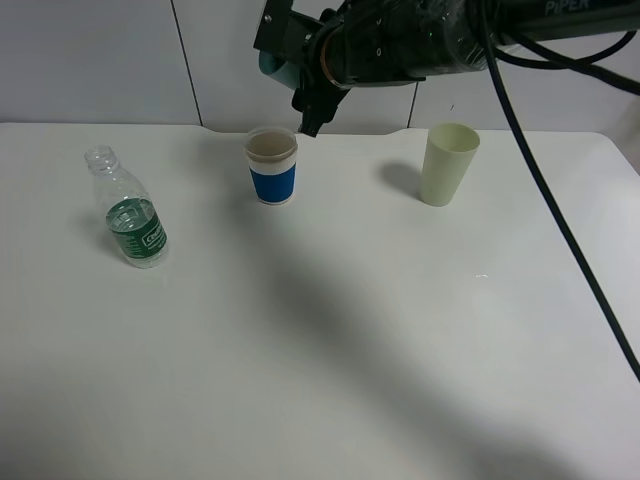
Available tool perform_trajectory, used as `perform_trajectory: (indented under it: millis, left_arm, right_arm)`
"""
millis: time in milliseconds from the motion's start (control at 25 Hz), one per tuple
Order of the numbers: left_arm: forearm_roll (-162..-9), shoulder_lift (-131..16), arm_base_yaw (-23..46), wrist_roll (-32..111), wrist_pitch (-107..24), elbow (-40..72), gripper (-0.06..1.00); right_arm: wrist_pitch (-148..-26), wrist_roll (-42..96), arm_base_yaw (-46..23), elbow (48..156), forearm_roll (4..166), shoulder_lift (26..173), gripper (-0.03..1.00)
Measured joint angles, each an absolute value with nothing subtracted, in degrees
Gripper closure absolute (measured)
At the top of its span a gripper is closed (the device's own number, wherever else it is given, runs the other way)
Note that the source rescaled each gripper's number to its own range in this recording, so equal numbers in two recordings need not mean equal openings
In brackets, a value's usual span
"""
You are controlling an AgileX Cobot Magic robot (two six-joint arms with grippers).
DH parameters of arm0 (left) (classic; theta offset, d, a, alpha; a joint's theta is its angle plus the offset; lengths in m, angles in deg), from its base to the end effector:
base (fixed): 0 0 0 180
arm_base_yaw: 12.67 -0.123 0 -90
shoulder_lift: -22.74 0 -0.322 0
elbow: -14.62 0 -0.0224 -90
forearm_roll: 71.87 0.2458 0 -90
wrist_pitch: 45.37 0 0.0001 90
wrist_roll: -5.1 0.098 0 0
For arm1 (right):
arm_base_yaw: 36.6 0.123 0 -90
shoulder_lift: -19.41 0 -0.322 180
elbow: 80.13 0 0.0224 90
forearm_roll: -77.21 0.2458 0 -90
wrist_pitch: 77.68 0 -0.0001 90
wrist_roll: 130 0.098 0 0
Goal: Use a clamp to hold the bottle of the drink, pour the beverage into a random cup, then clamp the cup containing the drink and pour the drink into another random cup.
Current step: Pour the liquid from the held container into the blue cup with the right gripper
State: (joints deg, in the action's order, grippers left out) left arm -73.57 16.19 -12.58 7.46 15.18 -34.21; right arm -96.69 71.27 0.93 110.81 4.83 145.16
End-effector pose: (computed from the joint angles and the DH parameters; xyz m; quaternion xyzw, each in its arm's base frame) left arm -0.0423 -0.0025 0.2749 0.0188 0.8474 -0.0043 0.5306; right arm 0.4156 0.2808 0.2539 -0.5387 0.6730 -0.1895 0.4701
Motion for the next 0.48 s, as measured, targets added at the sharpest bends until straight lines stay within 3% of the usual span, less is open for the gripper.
perform_trajectory:
  millis: [480]
  left_arm:
    - [-73.57, 16.19, -12.58, 7.46, 15.18, -34.21, -0.06]
  right_arm:
    - [-97.24, 71.27, 0.93, 110.81, -0.82, 145.16, 0.96]
